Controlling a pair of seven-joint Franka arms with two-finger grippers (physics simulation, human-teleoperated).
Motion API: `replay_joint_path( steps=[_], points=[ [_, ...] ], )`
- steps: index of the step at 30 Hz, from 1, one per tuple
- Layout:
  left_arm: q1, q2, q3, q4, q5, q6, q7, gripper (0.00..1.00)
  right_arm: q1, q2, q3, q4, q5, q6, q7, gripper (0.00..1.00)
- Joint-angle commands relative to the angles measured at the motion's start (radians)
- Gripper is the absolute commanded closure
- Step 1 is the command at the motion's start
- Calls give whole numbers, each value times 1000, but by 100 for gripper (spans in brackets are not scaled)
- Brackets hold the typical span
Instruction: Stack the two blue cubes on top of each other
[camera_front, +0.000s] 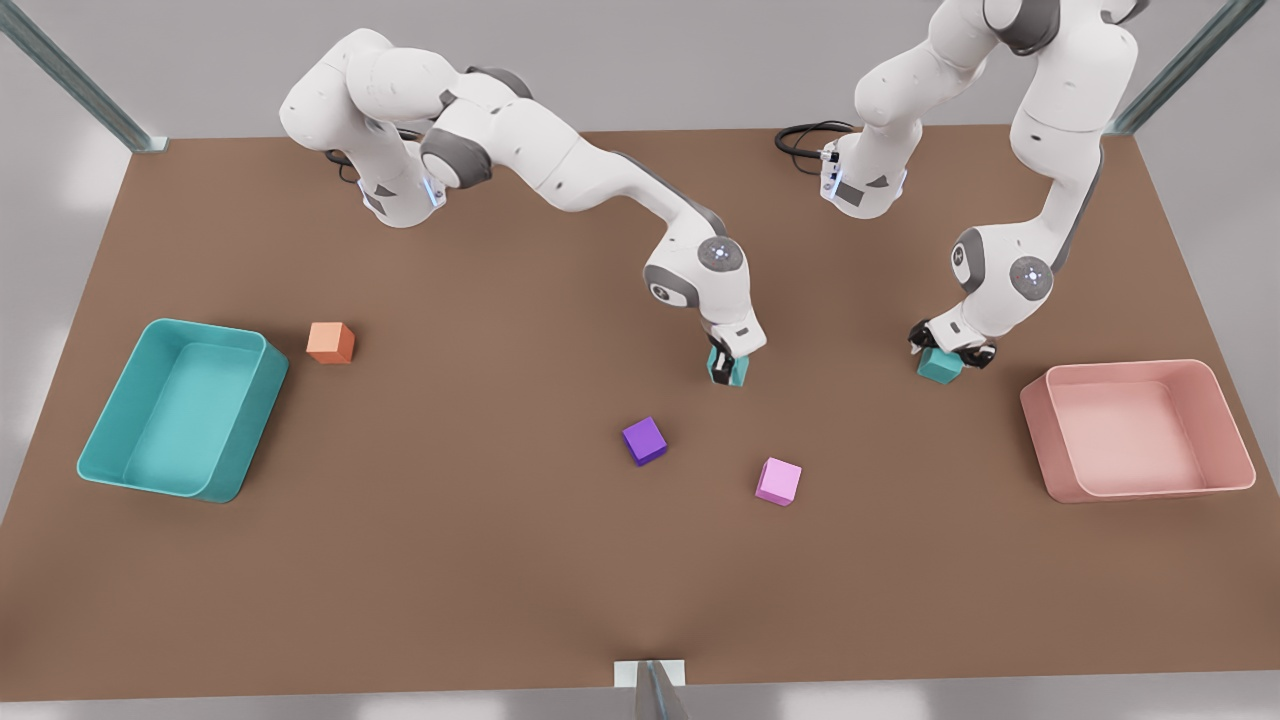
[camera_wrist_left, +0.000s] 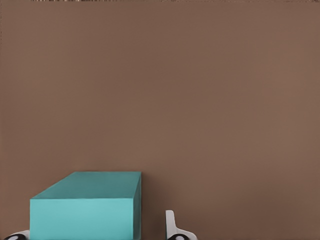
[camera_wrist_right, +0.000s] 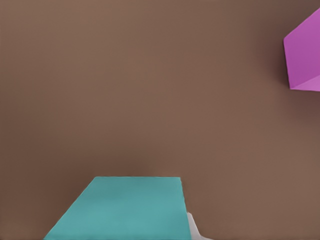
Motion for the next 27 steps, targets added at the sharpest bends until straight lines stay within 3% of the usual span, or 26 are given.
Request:
replay_joint_path(
  steps=[1,2,4,5,6,10,12,19,22,24,27],
  points=[
    [0,3,0,2,2,5,-16,1,12,2,0,-1,-59,15,324,68],
    [0,3,0,2,2,5,-16,2,12,2,6,-2,-97,15,353,68],
    [0,2,1,2,2,5,-16,19,12,11,3,-2,-99,23,354,64],
    [0,2,1,2,1,5,-14,23,12,11,4,-2,-99,32,354,52],
    [0,0,1,2,2,5,-13,23,12,11,3,-2,-99,32,354,30],
    [0,-65,-5,4,2,-49,-14,23,6,11,3,1,-99,34,350,11],
    [-9,-130,-11,48,1,-190,-40,24,2,8,3,1,-99,34,347,7],
    [-2,-96,-9,76,18,-169,-44,25,-30,-121,18,-14,-94,-50,331,1],
    [0,-67,-5,102,25,-166,-42,25,-69,-260,44,-27,-90,-236,255,0],
    [-2,-50,-5,108,25,-163,-42,25,-219,-417,116,-88,-76,-448,271,0],
    [-2,-33,-6,118,25,-156,-42,24,-411,-612,116,-206,51,-687,359,0]
  ],
)
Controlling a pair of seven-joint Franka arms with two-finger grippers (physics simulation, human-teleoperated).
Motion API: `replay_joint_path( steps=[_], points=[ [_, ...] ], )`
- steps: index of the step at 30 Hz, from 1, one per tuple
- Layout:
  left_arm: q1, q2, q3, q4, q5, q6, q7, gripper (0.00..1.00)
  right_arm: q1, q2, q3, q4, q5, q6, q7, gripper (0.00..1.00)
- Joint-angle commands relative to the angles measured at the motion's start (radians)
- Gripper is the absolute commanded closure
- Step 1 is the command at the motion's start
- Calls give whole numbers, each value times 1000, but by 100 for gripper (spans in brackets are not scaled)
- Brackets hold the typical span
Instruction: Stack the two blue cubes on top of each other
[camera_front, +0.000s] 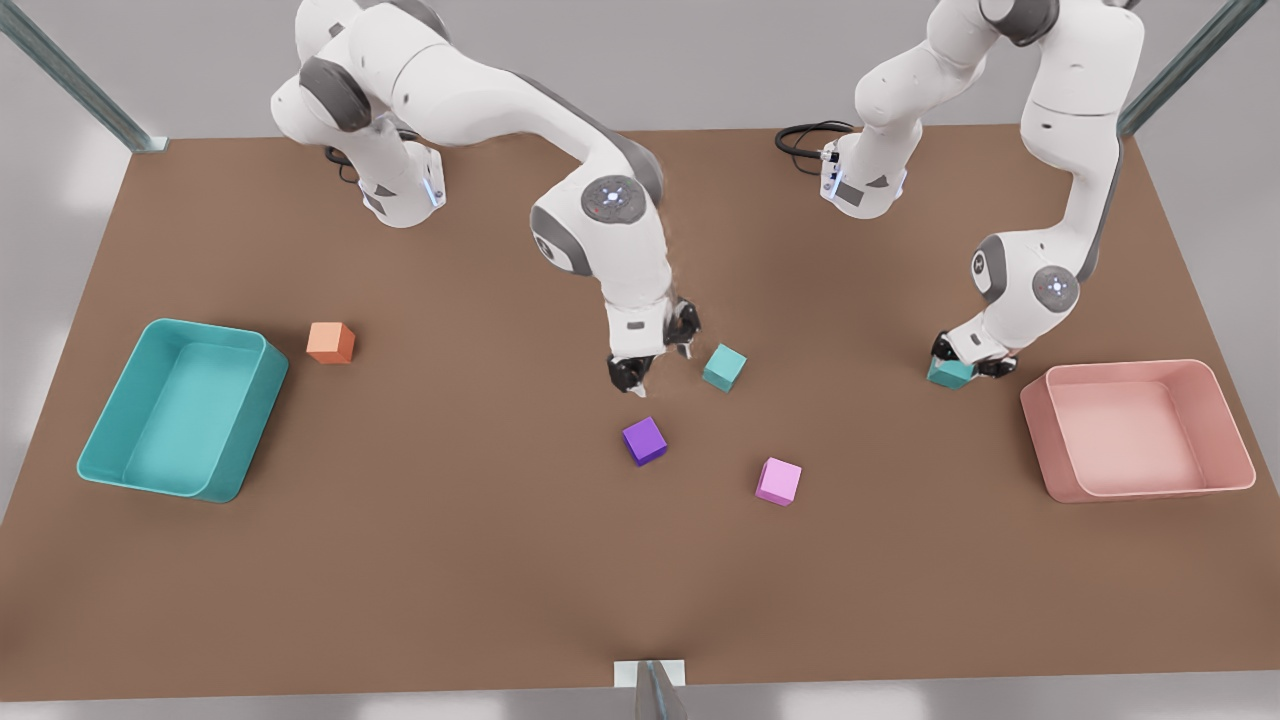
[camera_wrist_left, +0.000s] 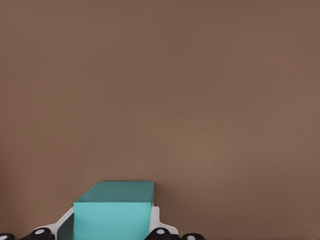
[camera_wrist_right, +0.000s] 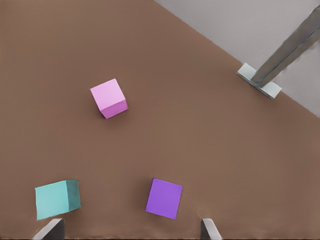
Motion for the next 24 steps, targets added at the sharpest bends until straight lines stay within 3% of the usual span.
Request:
replay_joint_path(
  steps=[1,3,5,7,10,12,14,18,20,23,24],
  points=[
    [-2,11,-1,4,3,0,-17,24,-82,-101,3,-96,74,-329,131,0],
    [-2,17,0,5,3,0,-17,24,-187,-145,-1,-154,124,-449,132,0],
    [-2,46,2,7,3,38,-17,24,-280,-202,-12,-308,137,-430,134,0],
    [-2,63,4,8,3,43,-17,24,-325,-269,-12,-503,137,-259,131,0],
    [1,96,5,21,9,69,-15,25,-374,-331,-10,-625,138,-150,114,0],
    [3,86,7,21,10,66,-12,33,-383,-325,-10,-630,137,-140,114,0],
    [3,76,5,21,10,58,-12,34,-429,-344,-3,-662,138,-113,114,0],
    [-14,7,-9,30,9,-32,-89,35,-568,-518,0,-811,138,-171,137,0],
    [-23,-16,-128,105,9,-169,-247,35,-707,-498,0,-837,137,-156,49,0],
    [-34,16,-305,260,6,-308,-468,35,-742,-495,2,-836,137,-166,23,0],
    [-81,20,-309,303,6,-346,-532,35,-731,-493,2,-834,137,-160,26,0]
  ],
)
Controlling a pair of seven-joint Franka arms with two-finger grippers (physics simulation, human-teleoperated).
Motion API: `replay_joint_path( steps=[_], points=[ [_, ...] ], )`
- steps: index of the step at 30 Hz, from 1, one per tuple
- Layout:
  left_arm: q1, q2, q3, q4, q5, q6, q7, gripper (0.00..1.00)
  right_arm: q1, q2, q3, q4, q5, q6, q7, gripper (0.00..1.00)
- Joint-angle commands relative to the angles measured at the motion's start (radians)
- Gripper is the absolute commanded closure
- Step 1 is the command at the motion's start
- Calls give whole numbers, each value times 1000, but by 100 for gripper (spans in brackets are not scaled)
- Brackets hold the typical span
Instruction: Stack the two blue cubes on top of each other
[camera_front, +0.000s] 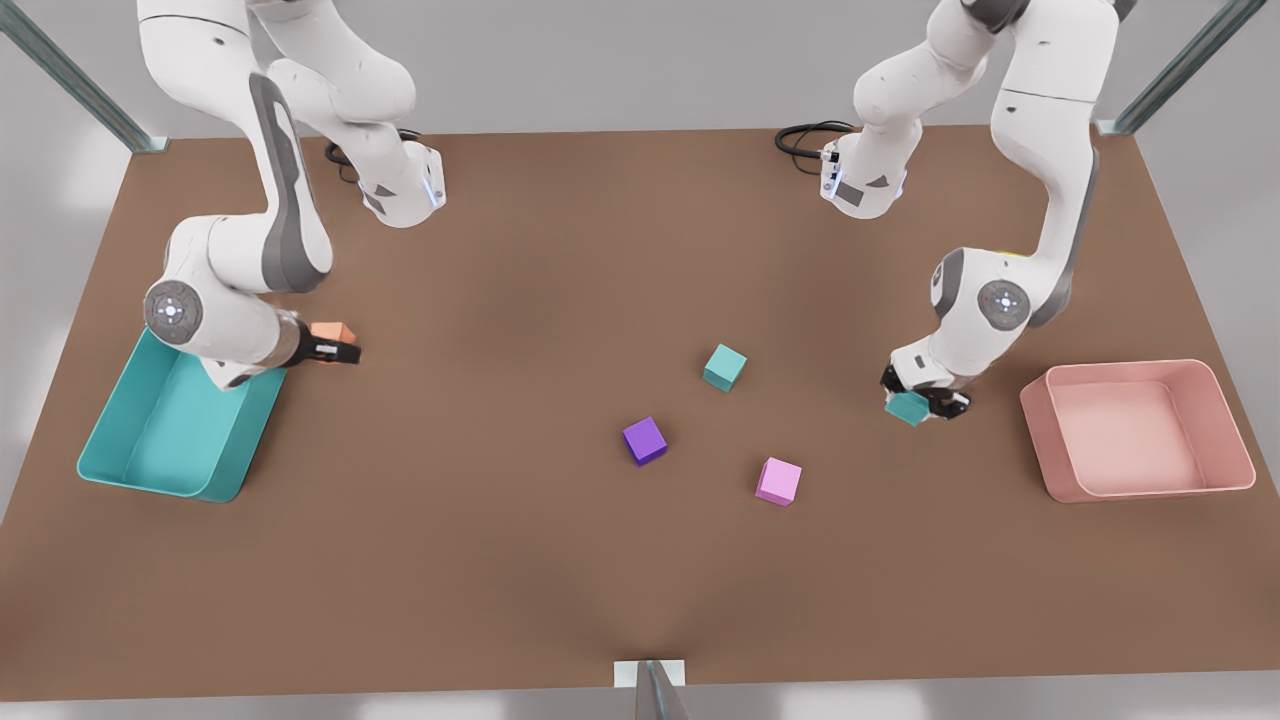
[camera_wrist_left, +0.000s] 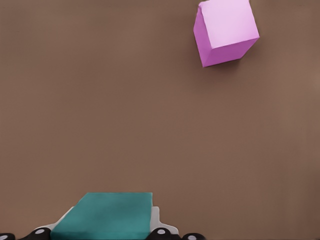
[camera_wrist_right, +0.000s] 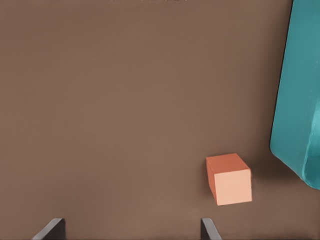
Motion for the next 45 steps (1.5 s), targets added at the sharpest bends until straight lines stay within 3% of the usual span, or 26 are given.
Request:
replay_joint_path(
  steps=[1,7,11,13,15,21,27,40,41,42,45],
  points=[
    [-77,22,-24,94,-8,-251,-479,35,45,-1,1,3,1,1,-42,0],
    [-437,192,-18,292,-2,-263,-1084,35,49,-110,43,207,-51,-319,-37,0],
    [-576,186,-23,242,71,-248,-1328,35,2,-131,64,268,-127,-359,-48,0],
    [-572,126,-27,94,70,-96,-1332,35,-5,-131,63,268,-125,-358,-48,0],
    [-578,100,-29,61,71,-94,-1334,35,-6,-122,63,268,-120,-350,-46,0],
    [-605,85,-41,25,70,-94,-1349,35,-23,-119,63,268,-117,-346,-46,0],
    [-501,146,-44,41,203,-53,-1328,35,-23,-118,63,270,-117,-343,-46,0],
    [-503,172,-44,48,226,-22,-1345,35,-23,-116,61,271,-117,-343,-46,0],
    [-503,169,-44,48,228,-22,-1340,10,-23,-116,61,271,-119,-343,-46,0],
    [-503,165,-44,48,228,-29,-1332,0,-23,-114,61,271,-117,-343,-46,0],
    [-498,160,-44,48,228,-30,-1332,0,-23,-114,61,271,-119,-343,-46,0]
  ],
)
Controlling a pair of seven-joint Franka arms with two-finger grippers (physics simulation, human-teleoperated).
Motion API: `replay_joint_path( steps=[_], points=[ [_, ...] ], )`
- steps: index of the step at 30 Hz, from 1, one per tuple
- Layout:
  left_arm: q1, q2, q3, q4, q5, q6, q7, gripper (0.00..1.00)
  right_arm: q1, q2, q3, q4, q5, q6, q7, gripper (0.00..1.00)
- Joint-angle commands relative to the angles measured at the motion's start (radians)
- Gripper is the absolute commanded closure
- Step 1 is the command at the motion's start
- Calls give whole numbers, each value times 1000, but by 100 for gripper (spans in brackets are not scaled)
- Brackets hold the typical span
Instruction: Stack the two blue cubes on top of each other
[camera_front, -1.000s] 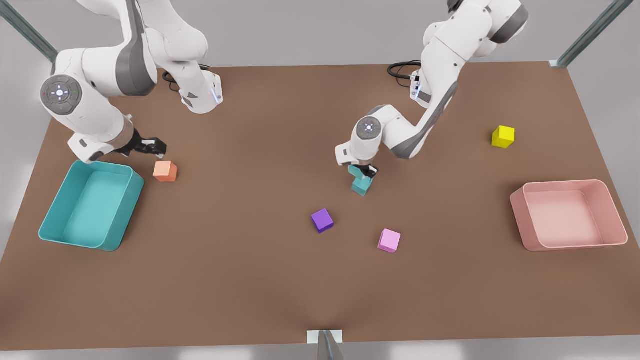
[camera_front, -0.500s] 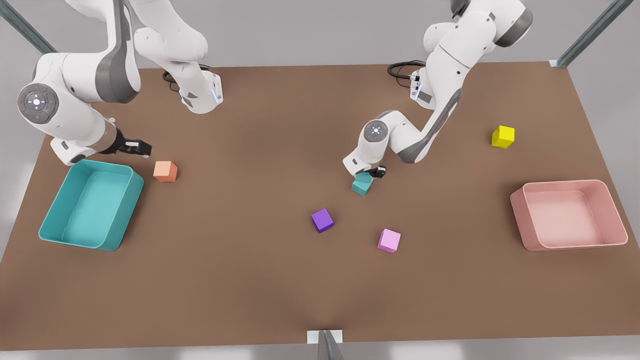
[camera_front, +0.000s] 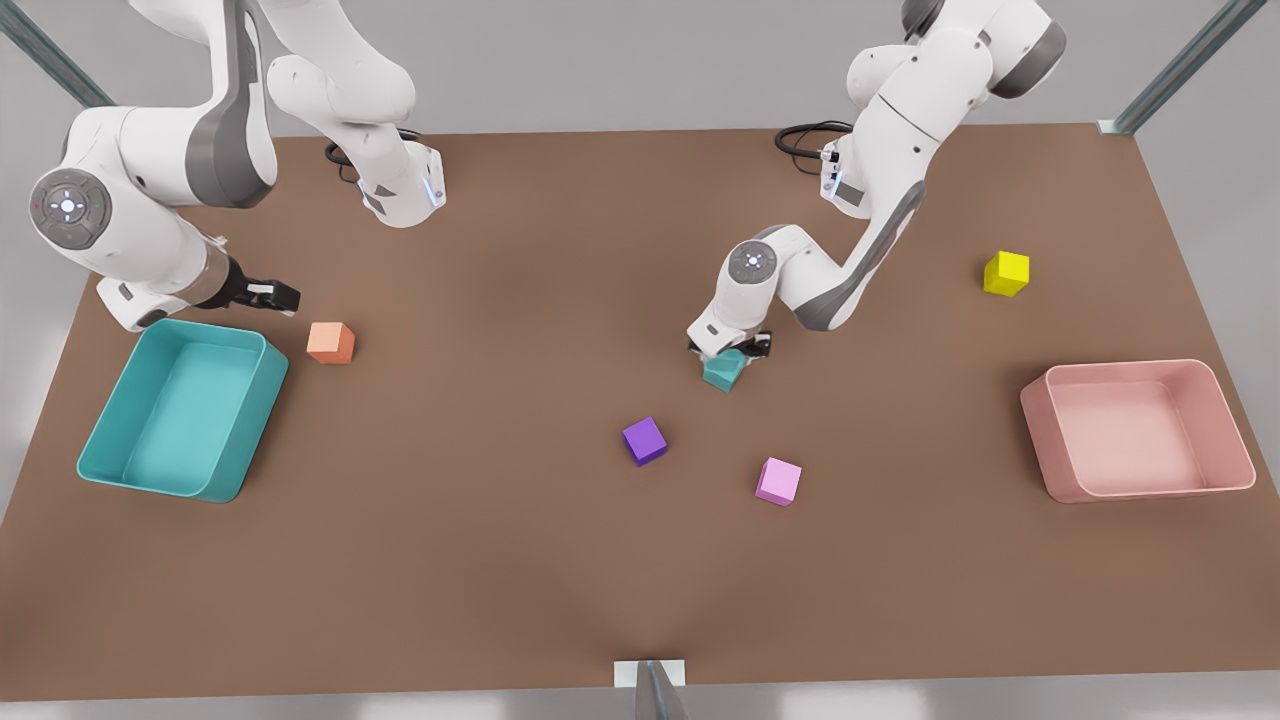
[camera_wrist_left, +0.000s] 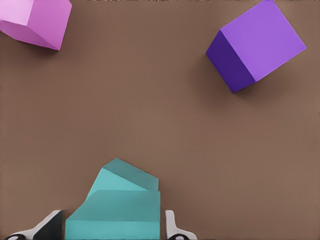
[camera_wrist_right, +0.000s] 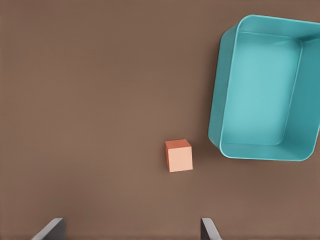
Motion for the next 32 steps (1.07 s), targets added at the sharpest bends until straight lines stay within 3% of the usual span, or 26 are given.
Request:
replay_joint_path(
  steps=[1,11,13,17,19,20,22,23,24,25,27,32],
  points=[
    [1,-4,1,0,1,-2,-105,0,-1,-1,-1,0,0,-1,-4,0],
    [27,-57,-57,54,-8,-117,-125,0,-1,4,1,5,0,-2,-4,0],
    [76,-70,-123,111,-16,-204,-124,0,-1,4,1,5,0,-2,-4,0],
    [172,-37,-177,430,-40,-552,57,0,-1,4,1,5,0,-2,-4,0],
    [255,33,-168,755,-28,-969,450,0,-1,4,-1,5,0,-2,-4,0],
    [258,58,-159,850,-22,-1082,450,0,-1,4,-1,5,0,-2,-4,0],
    [281,55,-85,896,-39,-1115,481,0,-1,4,-1,5,0,-2,-4,0],
    [139,-10,269,907,-297,-1116,677,0,-1,5,-1,5,0,-2,-4,0],
    [102,-111,398,791,-447,-999,700,0,-1,5,-1,5,0,-2,-4,0],
    [110,-269,398,553,-445,-810,700,0,-1,5,-1,5,0,-2,-4,0],
    [108,-199,404,672,-413,-869,746,0,-1,5,-1,5,0,-2,-4,0],
    [108,-183,401,680,-375,-864,734,0,-1,7,1,5,0,-2,-4,0]
  ],
)
